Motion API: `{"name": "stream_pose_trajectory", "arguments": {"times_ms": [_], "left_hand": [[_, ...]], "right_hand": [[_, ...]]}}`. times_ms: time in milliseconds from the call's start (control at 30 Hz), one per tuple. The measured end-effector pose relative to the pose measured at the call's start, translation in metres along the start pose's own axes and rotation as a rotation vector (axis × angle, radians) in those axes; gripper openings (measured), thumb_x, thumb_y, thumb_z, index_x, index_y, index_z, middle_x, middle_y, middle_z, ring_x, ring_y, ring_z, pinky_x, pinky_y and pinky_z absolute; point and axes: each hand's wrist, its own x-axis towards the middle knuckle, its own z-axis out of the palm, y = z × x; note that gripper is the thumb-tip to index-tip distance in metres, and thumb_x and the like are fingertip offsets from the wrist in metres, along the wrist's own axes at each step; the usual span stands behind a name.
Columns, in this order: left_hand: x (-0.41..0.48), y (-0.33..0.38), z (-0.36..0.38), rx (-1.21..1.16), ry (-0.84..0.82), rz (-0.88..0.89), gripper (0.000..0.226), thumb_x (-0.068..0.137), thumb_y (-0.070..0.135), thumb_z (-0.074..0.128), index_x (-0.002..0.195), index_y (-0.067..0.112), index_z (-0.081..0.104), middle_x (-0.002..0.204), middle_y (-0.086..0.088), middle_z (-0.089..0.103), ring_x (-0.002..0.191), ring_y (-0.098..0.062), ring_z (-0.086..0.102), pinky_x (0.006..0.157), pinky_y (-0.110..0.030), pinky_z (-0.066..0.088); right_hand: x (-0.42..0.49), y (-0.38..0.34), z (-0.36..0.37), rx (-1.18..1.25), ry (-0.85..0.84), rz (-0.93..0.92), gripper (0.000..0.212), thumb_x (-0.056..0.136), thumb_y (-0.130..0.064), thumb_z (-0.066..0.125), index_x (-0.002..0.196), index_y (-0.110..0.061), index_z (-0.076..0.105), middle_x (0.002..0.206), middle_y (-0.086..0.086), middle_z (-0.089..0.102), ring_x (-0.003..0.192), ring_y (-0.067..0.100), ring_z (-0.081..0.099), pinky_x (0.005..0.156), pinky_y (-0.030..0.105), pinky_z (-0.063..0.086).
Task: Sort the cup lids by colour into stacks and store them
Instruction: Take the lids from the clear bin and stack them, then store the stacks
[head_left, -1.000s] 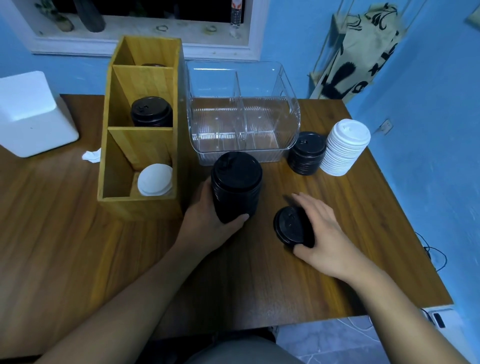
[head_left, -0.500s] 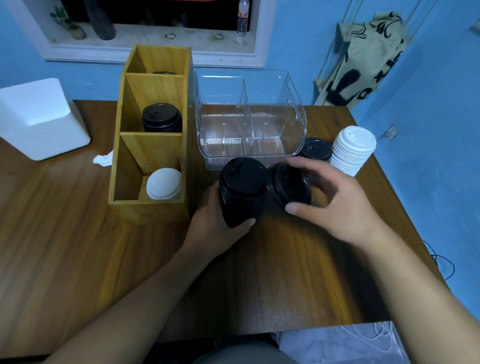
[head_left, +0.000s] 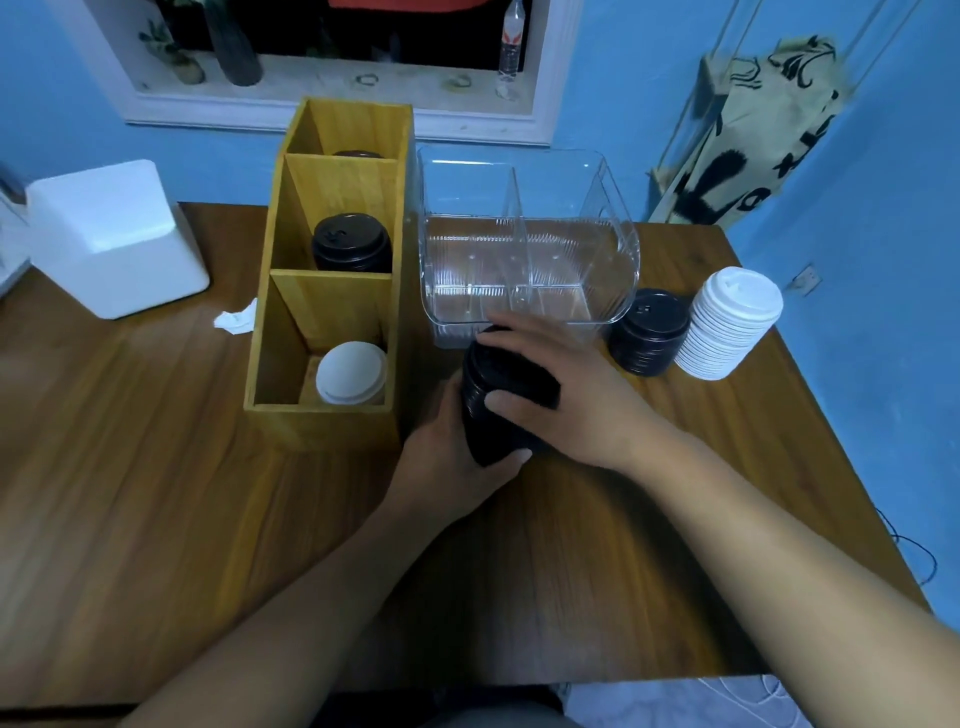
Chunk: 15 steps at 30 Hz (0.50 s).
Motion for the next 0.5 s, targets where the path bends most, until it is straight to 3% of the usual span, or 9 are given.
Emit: {"name": "stream_pose_trajectory", "arguments": {"times_ms": [100, 200, 500], "left_hand": [[0.001, -0.001, 0.001, 0.000, -0.005, -0.001, 0.100, 0.075, 0.057, 0.081, 0.152, 0.030, 0.025, 0.140, 0.013, 0.048, 0.119, -0.002, 0.053, 0.091, -0.032, 0.057], [0.000, -0.002, 0.001, -0.006, -0.002, 0.006, 0.099, 0.075, 0.058, 0.081, 0.152, 0.027, 0.027, 0.139, 0.012, 0.050, 0.119, -0.004, 0.055, 0.090, -0.033, 0.058], [0.000, -0.001, 0.003, 0.022, 0.005, 0.050, 0.091, 0.078, 0.052, 0.082, 0.148, 0.021, 0.034, 0.132, 0.009, 0.053, 0.116, -0.005, 0.057, 0.086, -0.032, 0.058]], "right_hand": [[0.000, -0.002, 0.020, 0.056, 0.188, 0.034, 0.047, 0.095, -0.048, 0.057, 0.134, -0.023, 0.064, 0.146, -0.009, 0.054, 0.139, 0.006, 0.043, 0.116, 0.036, 0.036], [0.001, 0.000, 0.028, 0.046, 0.234, 0.018, 0.043, 0.093, -0.045, 0.061, 0.130, -0.023, 0.066, 0.141, -0.009, 0.057, 0.135, 0.010, 0.047, 0.111, 0.043, 0.041], [-0.004, -0.002, 0.034, -0.032, 0.272, -0.018, 0.052, 0.095, -0.045, 0.062, 0.138, -0.017, 0.058, 0.144, -0.003, 0.053, 0.139, 0.013, 0.041, 0.116, 0.031, 0.035]]}}
